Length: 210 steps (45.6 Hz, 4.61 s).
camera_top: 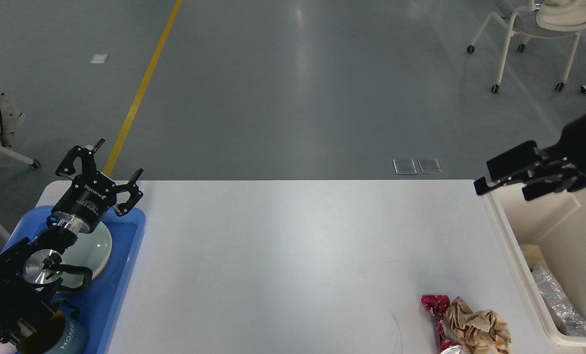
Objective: Tidy desktop
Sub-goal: 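Move the right gripper down to the brown paper bag near the bin, then grasp the brown paper bag with the right gripper, then lift the paper bag and drop it into the white bin, then raise the right gripper out of the bin and move toward the red wrapper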
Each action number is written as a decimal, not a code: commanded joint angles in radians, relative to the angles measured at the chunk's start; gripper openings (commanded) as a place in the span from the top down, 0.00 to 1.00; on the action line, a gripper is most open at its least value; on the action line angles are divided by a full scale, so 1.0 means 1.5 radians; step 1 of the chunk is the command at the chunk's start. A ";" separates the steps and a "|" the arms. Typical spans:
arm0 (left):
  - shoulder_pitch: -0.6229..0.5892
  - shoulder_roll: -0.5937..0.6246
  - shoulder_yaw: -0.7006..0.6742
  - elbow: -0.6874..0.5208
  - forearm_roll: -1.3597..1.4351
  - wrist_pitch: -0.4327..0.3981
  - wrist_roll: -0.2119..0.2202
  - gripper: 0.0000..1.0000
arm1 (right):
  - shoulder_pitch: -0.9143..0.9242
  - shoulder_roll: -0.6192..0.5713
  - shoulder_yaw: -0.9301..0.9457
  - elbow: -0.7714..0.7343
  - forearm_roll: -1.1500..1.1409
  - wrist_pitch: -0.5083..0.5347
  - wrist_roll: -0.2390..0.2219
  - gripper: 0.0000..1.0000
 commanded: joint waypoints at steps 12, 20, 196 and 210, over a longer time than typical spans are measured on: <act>0.000 0.000 0.000 0.000 0.000 0.000 0.000 0.00 | -0.425 0.049 -0.004 -0.019 0.005 -0.370 -0.067 0.00; 0.000 0.000 0.000 0.000 0.000 -0.001 0.000 0.00 | -0.492 0.055 0.029 -0.033 0.006 -0.414 -0.069 0.00; 0.000 0.000 0.000 0.000 0.000 0.000 -0.001 0.00 | -0.164 0.045 -0.090 -0.255 0.076 -0.140 -0.022 0.00; 0.000 0.000 0.000 0.000 0.000 0.000 0.000 0.00 | 0.281 0.105 0.036 -0.050 0.077 0.207 -0.016 0.00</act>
